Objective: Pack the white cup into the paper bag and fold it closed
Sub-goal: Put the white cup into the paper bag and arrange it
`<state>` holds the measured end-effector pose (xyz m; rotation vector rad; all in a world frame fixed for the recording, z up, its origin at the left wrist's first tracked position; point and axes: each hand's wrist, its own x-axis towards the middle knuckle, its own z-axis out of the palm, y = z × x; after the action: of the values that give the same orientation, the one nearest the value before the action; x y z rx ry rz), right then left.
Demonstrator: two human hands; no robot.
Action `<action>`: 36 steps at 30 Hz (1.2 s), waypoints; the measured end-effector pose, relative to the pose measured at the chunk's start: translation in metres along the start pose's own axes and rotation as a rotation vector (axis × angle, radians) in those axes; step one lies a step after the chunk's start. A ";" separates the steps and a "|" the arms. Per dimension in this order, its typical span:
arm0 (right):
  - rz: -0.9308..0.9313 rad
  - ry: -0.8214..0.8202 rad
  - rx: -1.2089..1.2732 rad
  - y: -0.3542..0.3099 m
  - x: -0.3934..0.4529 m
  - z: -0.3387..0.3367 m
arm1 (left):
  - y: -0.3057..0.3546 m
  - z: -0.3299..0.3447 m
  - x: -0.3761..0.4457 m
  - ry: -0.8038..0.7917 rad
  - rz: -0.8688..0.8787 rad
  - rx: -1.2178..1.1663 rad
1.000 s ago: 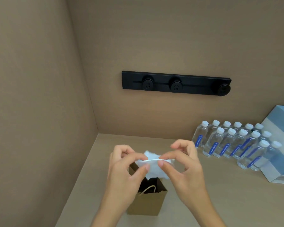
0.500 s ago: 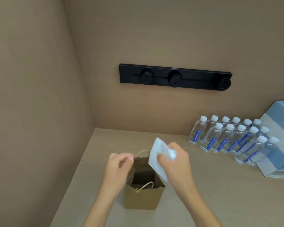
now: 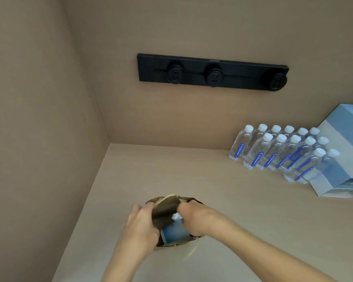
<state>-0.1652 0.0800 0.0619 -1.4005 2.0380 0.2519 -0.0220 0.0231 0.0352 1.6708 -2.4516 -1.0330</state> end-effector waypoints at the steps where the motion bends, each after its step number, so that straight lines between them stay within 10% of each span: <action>1: 0.022 -0.010 0.028 -0.004 0.005 0.003 | 0.000 0.002 -0.003 -0.028 0.020 -0.026; 9: -0.254 -0.162 -0.130 -0.043 0.031 0.030 | 0.002 0.009 -0.019 -0.051 0.066 -0.133; 16: 0.052 -0.298 0.328 -0.046 0.068 0.046 | -0.006 0.009 -0.030 0.017 0.068 -0.217; 26: 0.349 -0.130 0.338 -0.009 0.067 0.053 | 0.000 0.017 -0.039 0.004 0.057 -0.292; 36: 0.068 0.057 0.192 -0.024 0.042 0.068 | -0.004 0.018 -0.044 -0.015 0.068 -0.326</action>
<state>-0.1258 0.0715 -0.0112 -1.2345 2.0979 0.0435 -0.0059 0.0681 0.0351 1.4720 -2.1809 -1.3510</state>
